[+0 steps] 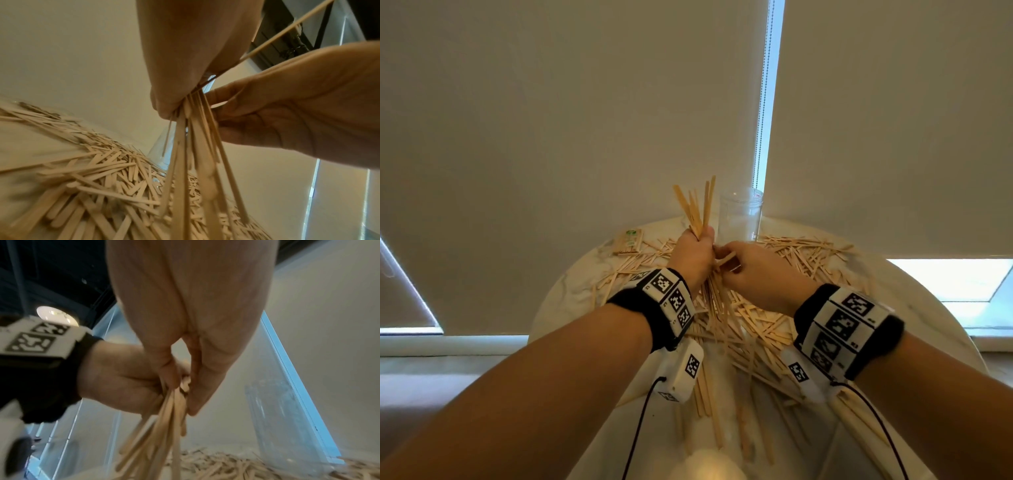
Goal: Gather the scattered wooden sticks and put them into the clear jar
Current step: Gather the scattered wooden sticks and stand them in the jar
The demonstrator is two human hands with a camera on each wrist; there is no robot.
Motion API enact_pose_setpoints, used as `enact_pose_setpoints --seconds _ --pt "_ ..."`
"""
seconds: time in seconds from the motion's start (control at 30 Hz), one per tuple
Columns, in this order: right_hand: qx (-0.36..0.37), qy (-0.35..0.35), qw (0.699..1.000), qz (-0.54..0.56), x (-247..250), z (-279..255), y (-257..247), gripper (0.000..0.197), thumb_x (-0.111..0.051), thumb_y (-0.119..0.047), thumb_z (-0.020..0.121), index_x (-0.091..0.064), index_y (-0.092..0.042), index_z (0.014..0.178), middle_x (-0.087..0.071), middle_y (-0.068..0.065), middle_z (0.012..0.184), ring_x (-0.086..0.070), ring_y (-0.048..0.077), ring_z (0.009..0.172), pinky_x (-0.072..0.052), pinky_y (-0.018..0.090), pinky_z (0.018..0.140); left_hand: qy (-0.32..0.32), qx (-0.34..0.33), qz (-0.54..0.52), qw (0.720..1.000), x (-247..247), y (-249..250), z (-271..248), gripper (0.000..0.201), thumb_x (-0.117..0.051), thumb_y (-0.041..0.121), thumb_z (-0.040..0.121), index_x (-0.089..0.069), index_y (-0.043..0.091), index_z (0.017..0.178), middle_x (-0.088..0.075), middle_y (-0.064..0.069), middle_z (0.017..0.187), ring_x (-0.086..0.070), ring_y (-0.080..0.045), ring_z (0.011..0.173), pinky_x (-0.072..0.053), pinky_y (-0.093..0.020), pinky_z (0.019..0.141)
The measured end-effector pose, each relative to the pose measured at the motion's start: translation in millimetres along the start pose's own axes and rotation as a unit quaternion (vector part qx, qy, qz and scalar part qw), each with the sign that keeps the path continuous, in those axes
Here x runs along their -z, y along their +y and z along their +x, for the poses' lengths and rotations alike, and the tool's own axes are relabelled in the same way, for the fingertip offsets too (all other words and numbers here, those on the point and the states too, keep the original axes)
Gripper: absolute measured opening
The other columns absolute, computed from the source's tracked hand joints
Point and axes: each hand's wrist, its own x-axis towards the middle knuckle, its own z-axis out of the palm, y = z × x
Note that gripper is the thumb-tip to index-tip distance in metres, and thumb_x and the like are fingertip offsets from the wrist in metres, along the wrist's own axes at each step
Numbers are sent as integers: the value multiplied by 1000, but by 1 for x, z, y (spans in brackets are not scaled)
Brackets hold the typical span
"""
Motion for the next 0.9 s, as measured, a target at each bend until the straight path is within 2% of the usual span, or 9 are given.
enact_pose_setpoints --seconds 0.1,0.2,0.33,0.47,0.57,0.63,0.7,0.8,0.9 --pt "20 -8 999 30 2 -9 -4 44 -66 -35 92 -47 -26 131 -64 -9 114 -65 7 98 -55 26 84 34 -6 -7 999 -1 0 3 29 -44 43 98 -57 18 104 -68 -10 101 -67 -29 95 -54 -51 91" --pt "64 68 996 -16 4 -13 -6 21 -62 -37 96 -60 -30 115 -66 -11 109 -64 5 91 -55 29 84 18 -2 -33 999 -2 0 3 25 -44 44 97 -57 22 99 -69 -11 101 -68 -30 95 -55 -51 90" --pt "89 135 987 -3 8 -17 -9 14 -53 -32 101 -65 -24 104 -68 -10 91 -66 5 82 -59 31 79 18 0 -78 997 2 0 3 23 -43 34 104 -53 18 92 -57 -4 75 -60 -20 65 -55 -44 74" --pt "60 173 982 50 24 -17 -6 16 -48 -29 104 -61 -20 102 -66 -6 86 -69 11 77 -61 35 74 29 -23 -149 988 18 -3 7 18 -44 31 105 -48 16 97 -51 0 69 -54 -16 54 -52 -40 61" --pt "16 114 992 -46 29 -11 -1 21 -48 -30 103 -65 -19 98 -67 -5 82 -68 14 73 -60 37 73 -28 -52 -142 988 21 1 -1 15 -44 29 105 -49 17 97 -55 -1 72 -57 -15 59 -48 -30 57" --pt "4 91 993 -81 25 -3 -2 22 -49 -29 103 -67 -18 95 -67 -4 79 -65 12 70 -56 30 66 -92 -53 -113 988 14 4 -11 18 -43 32 105 -51 16 104 -69 -4 85 -69 -23 76 -57 -37 67" --pt "7 100 989 -112 20 4 -5 22 -50 -28 103 -67 -17 94 -66 -3 77 -64 11 68 -49 23 60 -130 -56 -92 986 5 7 -20 22 -42 36 105 -55 17 107 -71 -4 89 -68 -26 81 -57 -48 80" --pt "18 131 979 -155 18 11 -11 22 -49 -25 102 -65 -19 89 -65 -2 76 -63 13 67 -49 21 60 -116 -89 -77 986 -4 7 -24 19 -41 36 105 -52 20 106 -64 -6 85 -64 -20 70 -58 -44 72" --pt "55 106 977 -175 24 6 -12 23 -51 -25 101 -65 -23 82 -62 -4 72 -60 13 64 -39 17 55 -93 -104 -73 988 -4 6 -23 8 -43 33 105 -50 30 106 -65 -10 95 -65 -19 76 -56 -34 66"
